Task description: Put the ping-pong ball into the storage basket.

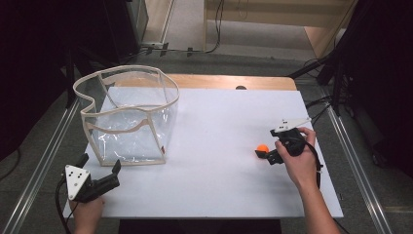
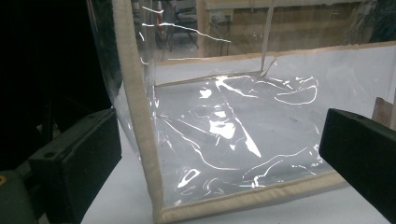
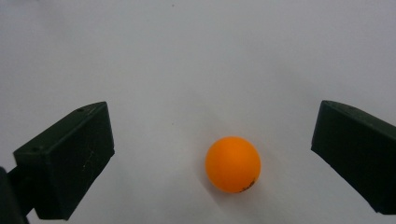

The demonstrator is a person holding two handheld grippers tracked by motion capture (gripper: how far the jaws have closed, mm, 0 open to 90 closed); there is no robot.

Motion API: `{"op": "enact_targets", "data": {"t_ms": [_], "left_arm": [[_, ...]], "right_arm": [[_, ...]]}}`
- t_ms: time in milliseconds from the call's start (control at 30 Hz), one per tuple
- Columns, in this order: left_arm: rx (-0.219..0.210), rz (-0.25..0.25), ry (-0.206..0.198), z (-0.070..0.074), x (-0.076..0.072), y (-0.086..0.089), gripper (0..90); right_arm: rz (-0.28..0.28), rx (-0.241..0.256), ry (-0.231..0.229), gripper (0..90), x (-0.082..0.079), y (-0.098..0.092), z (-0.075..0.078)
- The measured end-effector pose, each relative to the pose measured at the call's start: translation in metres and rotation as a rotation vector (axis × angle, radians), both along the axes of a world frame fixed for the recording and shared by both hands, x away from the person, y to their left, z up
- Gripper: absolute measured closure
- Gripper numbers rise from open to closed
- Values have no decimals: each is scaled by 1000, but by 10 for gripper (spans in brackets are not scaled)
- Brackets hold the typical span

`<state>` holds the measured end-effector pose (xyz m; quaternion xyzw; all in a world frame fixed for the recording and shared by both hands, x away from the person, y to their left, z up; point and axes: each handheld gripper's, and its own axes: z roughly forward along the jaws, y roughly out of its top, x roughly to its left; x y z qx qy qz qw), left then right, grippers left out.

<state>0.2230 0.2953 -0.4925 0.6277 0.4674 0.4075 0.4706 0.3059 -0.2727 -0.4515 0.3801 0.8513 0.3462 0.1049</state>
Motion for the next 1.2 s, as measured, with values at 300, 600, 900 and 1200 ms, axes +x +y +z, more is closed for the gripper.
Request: {"op": "enact_targets", "data": {"t_ms": [300,600,900,1200], "left_arm": [[0,-1,0,0,0,0,0],[2,-1,0,0,0,0,0],[2,-1,1,0,0,0,0],[1,-2,0,0,0,0,0]], "right_arm": [[-54,-44,111,0,11,-4,-12],[-60,-111,186,0,17,-2,-22],[-40,-175,234,50,23,8,-26],[-55,-197,281,148,29,12,-30]]}}
